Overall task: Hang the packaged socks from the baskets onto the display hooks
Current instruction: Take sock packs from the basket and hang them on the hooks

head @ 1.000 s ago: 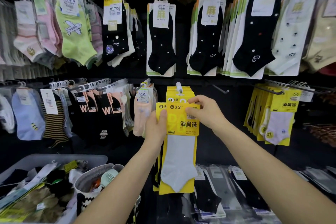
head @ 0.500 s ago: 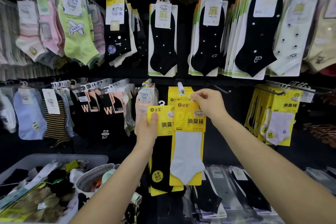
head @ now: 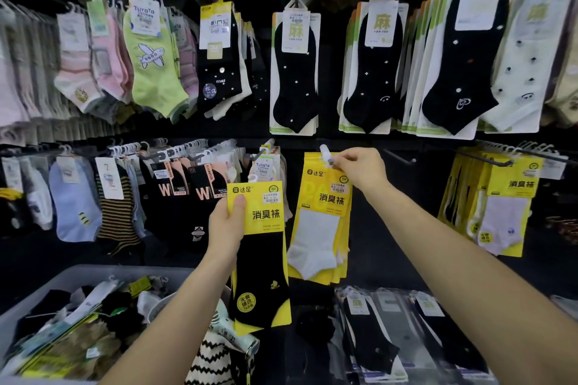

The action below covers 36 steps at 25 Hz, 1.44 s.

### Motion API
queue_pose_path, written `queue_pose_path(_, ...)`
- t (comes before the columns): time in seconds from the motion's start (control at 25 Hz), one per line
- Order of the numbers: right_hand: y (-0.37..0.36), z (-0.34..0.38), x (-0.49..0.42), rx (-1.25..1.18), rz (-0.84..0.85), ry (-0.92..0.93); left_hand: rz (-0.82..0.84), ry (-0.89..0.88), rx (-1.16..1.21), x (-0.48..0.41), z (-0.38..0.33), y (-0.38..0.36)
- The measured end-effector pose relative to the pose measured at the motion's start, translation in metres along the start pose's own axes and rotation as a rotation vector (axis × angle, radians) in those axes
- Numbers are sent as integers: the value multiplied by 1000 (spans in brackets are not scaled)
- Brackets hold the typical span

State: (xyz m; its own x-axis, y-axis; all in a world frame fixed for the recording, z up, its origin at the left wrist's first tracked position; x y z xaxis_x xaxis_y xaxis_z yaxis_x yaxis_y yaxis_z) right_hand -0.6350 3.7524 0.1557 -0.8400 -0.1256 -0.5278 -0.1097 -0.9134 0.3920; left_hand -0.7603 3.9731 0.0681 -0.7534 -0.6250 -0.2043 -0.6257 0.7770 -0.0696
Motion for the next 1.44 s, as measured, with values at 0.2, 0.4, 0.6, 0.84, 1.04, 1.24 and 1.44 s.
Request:
queue_pose_path(0.2,9,8,25,7,-203,169,86,-44,40,13,-10,-17)
queue_pose_path(0.4,-16,23,51,40,75,260,185,-108,39,31,-21,-50)
queue_pose_path(0.6,-2,14,46,-137,184,58,220,-95,35,38,-16,-71)
queue_pose_path(0.84,11,7,44,-89,218,19,273,-73,7,34,-6,-86)
queue_pose_path(1.04,20,11,27,-35,112,21,251,-52,11,23,2,-75)
queue_pose_path(1.24,19,13,5,4,62,34,96,-2,34,5,11,-31)
queue_pose_path(1.44,4,10,-2,165,80,9,26,-16,50,-6,6,-5)
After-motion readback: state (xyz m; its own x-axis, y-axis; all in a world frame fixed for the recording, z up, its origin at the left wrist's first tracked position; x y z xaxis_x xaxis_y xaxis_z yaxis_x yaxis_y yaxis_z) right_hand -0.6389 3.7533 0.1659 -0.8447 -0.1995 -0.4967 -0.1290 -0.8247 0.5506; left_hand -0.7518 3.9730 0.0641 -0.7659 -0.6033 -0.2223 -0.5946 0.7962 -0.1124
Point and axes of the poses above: each hand's wrist, its own x-axis away from the middle knuckle, its own y-axis out of the back of the hand, z = x × y, the point moved 5 cm from there along -x, towards the middle knuckle, and after that the axes turned 5 degrees about y, right-handed, at the moved point
